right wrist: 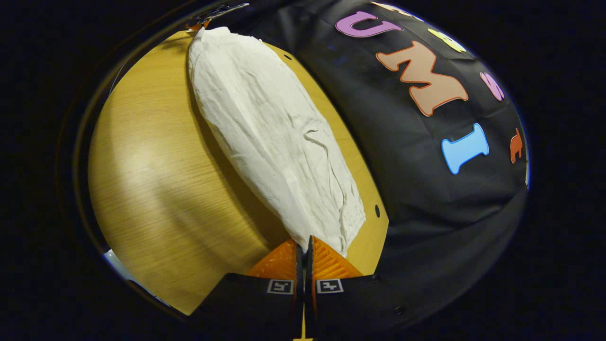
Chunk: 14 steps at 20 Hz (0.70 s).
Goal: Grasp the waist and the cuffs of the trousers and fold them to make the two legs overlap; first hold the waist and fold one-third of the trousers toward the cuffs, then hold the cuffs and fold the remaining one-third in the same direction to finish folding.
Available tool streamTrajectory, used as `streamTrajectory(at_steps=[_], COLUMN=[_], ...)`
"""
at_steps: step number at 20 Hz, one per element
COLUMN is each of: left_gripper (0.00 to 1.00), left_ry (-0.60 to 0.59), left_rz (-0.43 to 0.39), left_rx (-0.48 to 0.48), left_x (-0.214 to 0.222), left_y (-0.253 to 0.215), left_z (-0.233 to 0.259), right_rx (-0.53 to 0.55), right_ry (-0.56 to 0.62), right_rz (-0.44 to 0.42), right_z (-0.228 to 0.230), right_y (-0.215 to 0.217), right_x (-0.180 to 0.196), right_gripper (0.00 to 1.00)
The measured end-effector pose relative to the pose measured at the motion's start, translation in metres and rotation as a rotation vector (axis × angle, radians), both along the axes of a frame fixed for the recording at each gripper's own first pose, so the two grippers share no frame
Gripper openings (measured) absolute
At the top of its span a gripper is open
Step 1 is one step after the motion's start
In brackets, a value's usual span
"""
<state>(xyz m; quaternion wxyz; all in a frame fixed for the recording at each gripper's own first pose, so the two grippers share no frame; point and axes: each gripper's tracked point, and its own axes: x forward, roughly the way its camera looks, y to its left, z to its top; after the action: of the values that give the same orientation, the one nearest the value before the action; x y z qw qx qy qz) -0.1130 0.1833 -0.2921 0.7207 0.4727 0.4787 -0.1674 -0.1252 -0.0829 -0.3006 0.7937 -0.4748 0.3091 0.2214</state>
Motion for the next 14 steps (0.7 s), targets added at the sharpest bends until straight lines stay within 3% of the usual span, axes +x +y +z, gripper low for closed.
streamTrajectory(at_steps=[1, 8, 14], left_gripper=[0.0, 0.0, 0.0], left_ry=[-0.019, -0.225, -0.332], left_rz=[0.024, 0.098, 0.074], left_rx=[-0.004, 0.003, -0.012], left_x=[0.005, 0.066, 0.139], left_y=[0.0, -0.012, -0.013], left_z=[0.007, 0.084, 0.113], right_rx=[0.008, 0.093, 0.098], right_ry=[-0.018, -0.124, -0.249], right_rz=[0.002, -0.035, -0.169], right_z=[0.007, 0.053, 0.091], right_y=[-0.001, -0.004, -0.001], right_x=[0.005, 0.051, 0.107], right_gripper=[0.0, 0.03, 0.04])
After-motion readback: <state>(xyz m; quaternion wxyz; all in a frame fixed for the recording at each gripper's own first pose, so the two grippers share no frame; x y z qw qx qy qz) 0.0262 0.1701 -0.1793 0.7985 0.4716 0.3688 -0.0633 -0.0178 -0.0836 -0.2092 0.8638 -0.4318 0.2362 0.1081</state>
